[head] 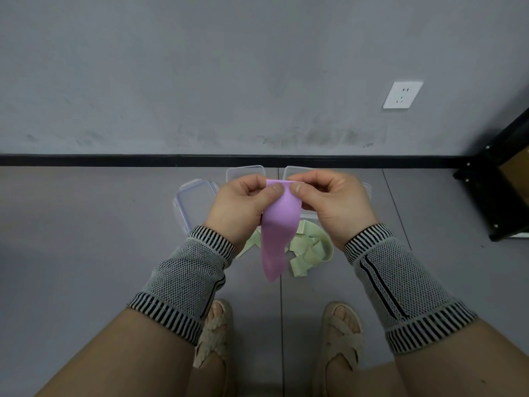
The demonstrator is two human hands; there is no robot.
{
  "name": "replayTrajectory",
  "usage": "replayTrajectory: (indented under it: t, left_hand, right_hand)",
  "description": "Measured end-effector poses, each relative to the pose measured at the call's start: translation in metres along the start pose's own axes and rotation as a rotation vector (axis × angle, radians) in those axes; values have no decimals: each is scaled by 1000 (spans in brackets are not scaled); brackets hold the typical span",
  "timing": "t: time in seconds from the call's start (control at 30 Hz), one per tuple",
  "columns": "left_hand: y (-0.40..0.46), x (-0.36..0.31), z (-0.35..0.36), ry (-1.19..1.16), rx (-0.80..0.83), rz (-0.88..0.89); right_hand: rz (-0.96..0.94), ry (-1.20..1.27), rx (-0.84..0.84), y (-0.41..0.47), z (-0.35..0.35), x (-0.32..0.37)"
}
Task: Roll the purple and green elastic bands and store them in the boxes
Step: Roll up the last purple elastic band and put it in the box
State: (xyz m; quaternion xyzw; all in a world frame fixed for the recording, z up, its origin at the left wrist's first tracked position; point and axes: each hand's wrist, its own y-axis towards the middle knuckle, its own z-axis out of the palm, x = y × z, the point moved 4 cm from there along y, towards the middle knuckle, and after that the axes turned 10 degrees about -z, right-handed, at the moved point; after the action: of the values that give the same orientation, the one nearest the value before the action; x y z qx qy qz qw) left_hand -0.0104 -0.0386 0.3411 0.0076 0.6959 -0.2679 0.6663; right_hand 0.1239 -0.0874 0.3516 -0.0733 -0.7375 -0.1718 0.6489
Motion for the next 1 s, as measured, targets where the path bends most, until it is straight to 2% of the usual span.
replayTrajectory:
  t: [0.47,1.0]
  left_hand:
    - [2,3,4,39,65,-16]
    - [1,2,4,-10,99,-85]
  right_hand:
    - [-73,-94,22,0,1,3]
    - [-101,-52,82,-1,3,4]
